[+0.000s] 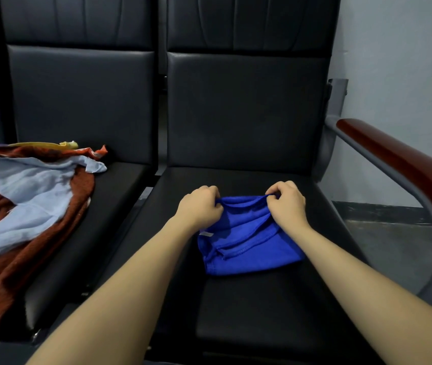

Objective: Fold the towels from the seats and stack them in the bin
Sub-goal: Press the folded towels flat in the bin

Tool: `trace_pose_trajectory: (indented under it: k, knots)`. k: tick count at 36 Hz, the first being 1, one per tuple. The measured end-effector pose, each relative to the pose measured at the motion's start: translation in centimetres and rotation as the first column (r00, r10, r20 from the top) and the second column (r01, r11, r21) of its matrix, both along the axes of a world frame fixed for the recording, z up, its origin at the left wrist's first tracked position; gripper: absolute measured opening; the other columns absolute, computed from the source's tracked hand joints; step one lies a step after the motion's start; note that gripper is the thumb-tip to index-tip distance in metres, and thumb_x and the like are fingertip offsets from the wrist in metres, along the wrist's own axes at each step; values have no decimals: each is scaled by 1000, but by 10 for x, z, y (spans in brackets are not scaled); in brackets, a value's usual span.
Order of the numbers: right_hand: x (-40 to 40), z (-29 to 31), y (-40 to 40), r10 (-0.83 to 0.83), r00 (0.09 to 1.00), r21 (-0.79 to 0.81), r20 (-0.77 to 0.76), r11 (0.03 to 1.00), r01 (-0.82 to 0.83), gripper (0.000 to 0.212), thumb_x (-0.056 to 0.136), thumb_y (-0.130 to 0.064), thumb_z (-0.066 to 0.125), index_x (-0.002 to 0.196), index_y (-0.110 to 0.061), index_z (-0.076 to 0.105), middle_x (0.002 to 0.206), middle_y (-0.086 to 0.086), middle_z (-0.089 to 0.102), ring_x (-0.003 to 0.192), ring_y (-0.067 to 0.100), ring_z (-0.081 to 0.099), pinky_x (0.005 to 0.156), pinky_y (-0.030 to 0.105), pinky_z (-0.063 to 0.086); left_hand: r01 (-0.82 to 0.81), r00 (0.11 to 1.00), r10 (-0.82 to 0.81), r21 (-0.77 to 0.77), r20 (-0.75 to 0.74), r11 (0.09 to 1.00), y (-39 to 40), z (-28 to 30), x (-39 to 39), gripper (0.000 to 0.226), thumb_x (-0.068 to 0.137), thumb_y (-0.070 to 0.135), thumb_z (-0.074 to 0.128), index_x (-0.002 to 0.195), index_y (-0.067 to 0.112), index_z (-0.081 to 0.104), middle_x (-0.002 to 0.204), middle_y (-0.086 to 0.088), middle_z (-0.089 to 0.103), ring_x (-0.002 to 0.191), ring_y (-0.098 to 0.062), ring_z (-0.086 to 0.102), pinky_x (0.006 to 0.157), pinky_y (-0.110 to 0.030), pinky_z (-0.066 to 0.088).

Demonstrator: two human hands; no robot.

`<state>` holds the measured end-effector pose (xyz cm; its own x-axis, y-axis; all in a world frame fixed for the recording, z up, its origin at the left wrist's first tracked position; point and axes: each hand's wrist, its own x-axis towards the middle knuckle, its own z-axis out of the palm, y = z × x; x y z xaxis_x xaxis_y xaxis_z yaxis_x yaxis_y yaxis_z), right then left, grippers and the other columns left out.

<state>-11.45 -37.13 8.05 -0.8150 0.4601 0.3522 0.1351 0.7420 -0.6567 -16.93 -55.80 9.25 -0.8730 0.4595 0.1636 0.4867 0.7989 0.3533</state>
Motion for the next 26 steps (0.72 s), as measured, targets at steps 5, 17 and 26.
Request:
trace_pose_trajectory:
  k: [5,17,26]
  knots:
    - [-7,1,-2,3,999,-111,-39,994,-8,26,92,-4,54,117,-11,57,119,6,43,94,11,48,78,21,37,-166,963,161,-4,-217,986,3,-5,-4,36,92,19,49,127,11,48,127,-10,46,113,-30,43,91,-37,39]
    - [10,-5,2,329,924,-149,197,941,-303,21,86,-11,54,75,-28,60,85,-3,64,90,18,60,98,50,43,143,959,-112,-101,259,985,4,-4,13,29,91,46,54,102,20,62,108,0,62,98,-17,56,85,-33,48]
    - [29,-2,11,389,856,-35,342,915,-402,36,72,-1,55,84,-35,52,103,-12,60,107,14,55,105,41,37,282,907,-201,-179,370,942,-8,2,26,70,68,62,72,128,33,49,124,2,44,113,-18,45,100,-37,42]
